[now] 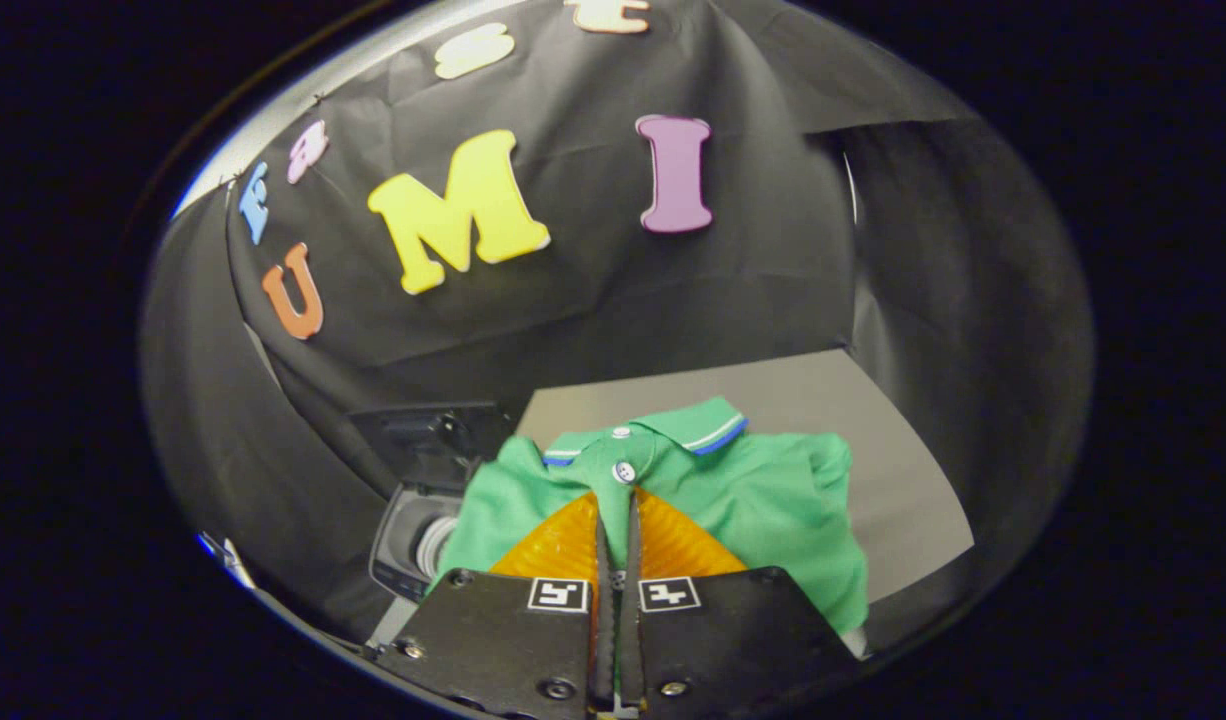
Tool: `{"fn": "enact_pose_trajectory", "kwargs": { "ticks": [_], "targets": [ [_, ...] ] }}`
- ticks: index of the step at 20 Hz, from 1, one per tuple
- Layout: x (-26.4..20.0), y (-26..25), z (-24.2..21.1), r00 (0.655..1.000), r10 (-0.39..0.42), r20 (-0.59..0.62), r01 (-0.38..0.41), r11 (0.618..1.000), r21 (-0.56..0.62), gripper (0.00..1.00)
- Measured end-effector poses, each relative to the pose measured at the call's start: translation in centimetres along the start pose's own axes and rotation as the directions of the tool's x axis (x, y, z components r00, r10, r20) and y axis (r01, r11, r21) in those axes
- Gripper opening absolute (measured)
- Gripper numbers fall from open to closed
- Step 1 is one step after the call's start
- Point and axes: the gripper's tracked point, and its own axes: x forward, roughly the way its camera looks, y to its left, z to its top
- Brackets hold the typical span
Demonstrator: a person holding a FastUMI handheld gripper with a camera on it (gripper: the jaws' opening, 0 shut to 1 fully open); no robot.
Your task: Put the clothes into the washing machine and then close the washing machine lid.
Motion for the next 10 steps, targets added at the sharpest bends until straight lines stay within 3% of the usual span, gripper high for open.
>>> {"fn": "enact_pose_trajectory", "kwargs": {
  "ticks": [10],
  "targets": [
    [-7.8, 12.2, 5.0, 0.965, 0.154, 0.212, -0.145, 0.988, -0.061, 0.06]
  ]
}}
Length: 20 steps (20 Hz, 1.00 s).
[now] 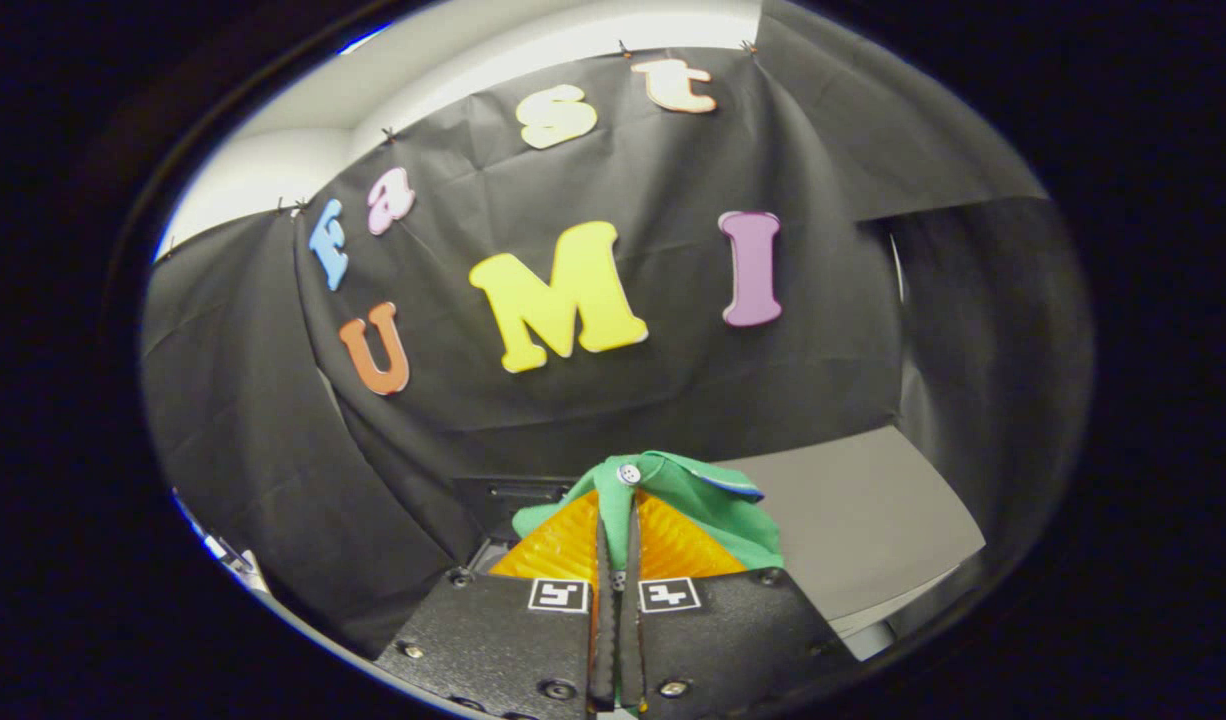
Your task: Put the clothes into the washing machine and then close the washing machine lid.
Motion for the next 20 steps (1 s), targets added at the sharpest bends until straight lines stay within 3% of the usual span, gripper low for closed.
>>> {"fn": "enact_pose_trajectory", "kwargs": {
  "ticks": [4, 9, 20],
  "targets": [
    [-1.0, 5.6, 2.7, 0.996, 0.059, 0.061, -0.056, 0.998, -0.040, 0.06],
    [0.5, 11.3, 2.9, 0.991, 0.119, 0.061, -0.114, 0.990, -0.077, 0.05],
    [9.9, 21.1, 3.2, 0.964, 0.264, 0.000, -0.264, 0.962, -0.074, 0.06]
  ]
}}
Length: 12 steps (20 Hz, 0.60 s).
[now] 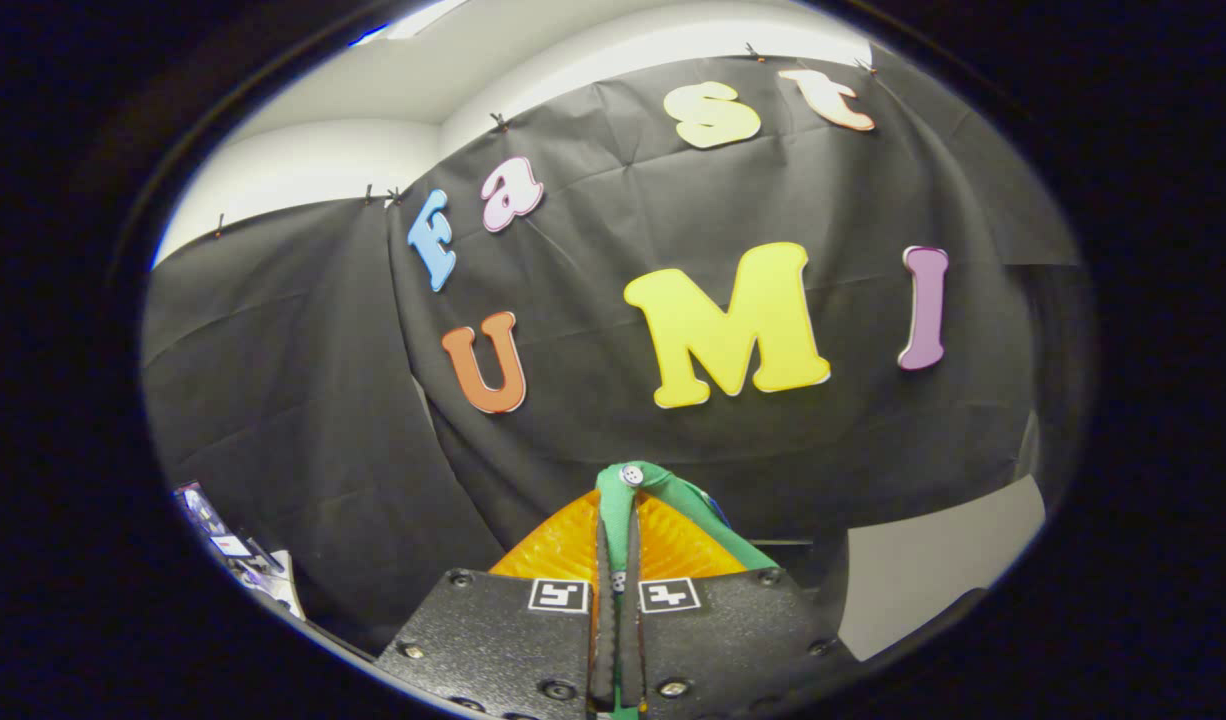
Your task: Put the clothes into the washing machine and then close the washing machine lid.
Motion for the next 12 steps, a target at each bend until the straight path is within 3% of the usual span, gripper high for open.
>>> {"fn": "enact_pose_trajectory", "kwargs": {
  "ticks": [7, 12],
  "targets": [
    [7.3, 2.5, 0.2, 0.997, 0.072, -0.027, -0.072, 0.997, -0.016, 0.05],
    [10.9, 1.6, -5.6, 0.992, 0.044, -0.115, -0.051, 0.997, -0.061, 0.05]
  ]
}}
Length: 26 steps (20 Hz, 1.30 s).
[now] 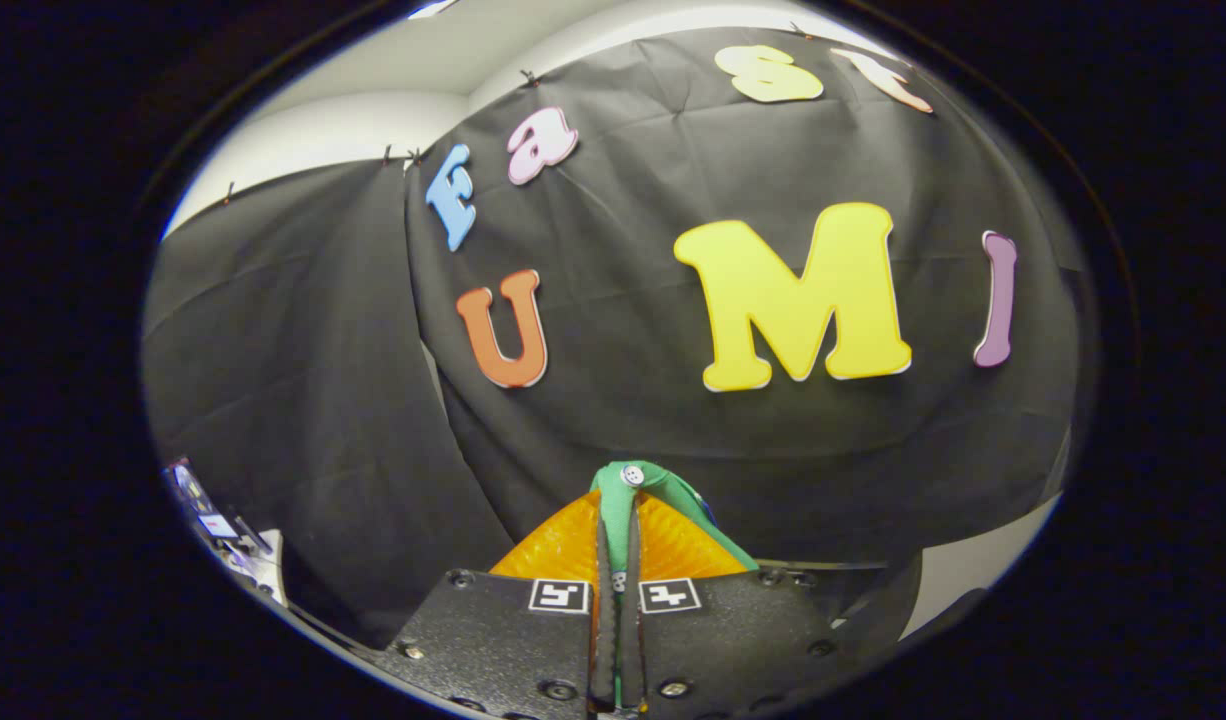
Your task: Put the clothes into the washing machine and then close the washing machine lid.
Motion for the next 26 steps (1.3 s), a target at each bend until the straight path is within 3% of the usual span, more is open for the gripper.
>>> {"fn": "enact_pose_trajectory", "kwargs": {
  "ticks": [6, 11, 17, 26],
  "targets": [
    [3.3, -2.5, -10.2, 0.983, -0.038, -0.180, 0.053, 0.995, 0.079, 0.05],
    [5.3, -5.3, -18.0, 0.939, -0.091, -0.333, 0.145, 0.980, 0.139, 0.06],
    [6.5, -6.8, -25.3, 0.866, -0.129, -0.484, 0.247, 0.950, 0.189, 0.05],
    [5.1, -9.0, -33.6, 0.725, -0.160, -0.670, 0.404, 0.886, 0.226, 0.05]
  ]
}}
